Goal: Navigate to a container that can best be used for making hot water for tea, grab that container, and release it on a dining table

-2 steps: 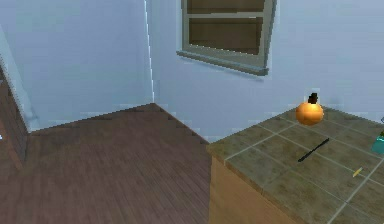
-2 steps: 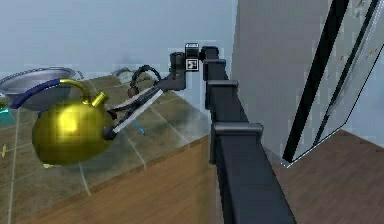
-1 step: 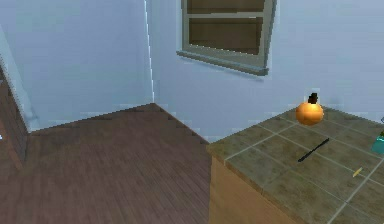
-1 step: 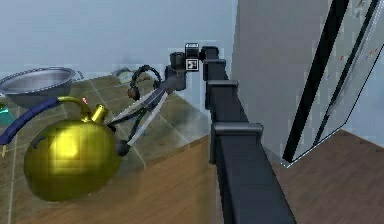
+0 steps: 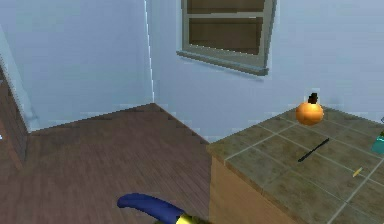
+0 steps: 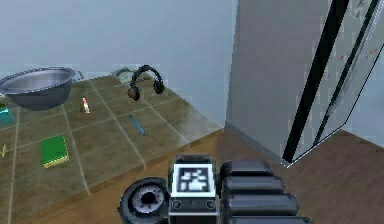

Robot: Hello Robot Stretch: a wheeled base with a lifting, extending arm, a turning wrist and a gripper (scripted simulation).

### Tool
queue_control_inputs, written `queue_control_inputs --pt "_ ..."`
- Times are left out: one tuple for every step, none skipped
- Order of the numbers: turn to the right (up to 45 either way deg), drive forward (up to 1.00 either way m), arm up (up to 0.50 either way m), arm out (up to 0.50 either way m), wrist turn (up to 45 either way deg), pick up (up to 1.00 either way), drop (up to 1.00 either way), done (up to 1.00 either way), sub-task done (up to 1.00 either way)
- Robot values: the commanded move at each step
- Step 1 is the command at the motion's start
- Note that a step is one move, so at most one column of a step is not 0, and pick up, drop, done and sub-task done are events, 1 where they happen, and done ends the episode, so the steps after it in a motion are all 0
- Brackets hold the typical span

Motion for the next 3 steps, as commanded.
queue_control_inputs --pt "-45.0 0.00 0.00 0.00 0.0 0.00 0.00 0.00 0.00" --pt "-45.0 0.00 0.00 0.00 0.0 0.00 0.00 0.00 0.00" --pt "-15.0 0.00 0.00 0.00 0.0 0.00 0.00 0.00 0.00"
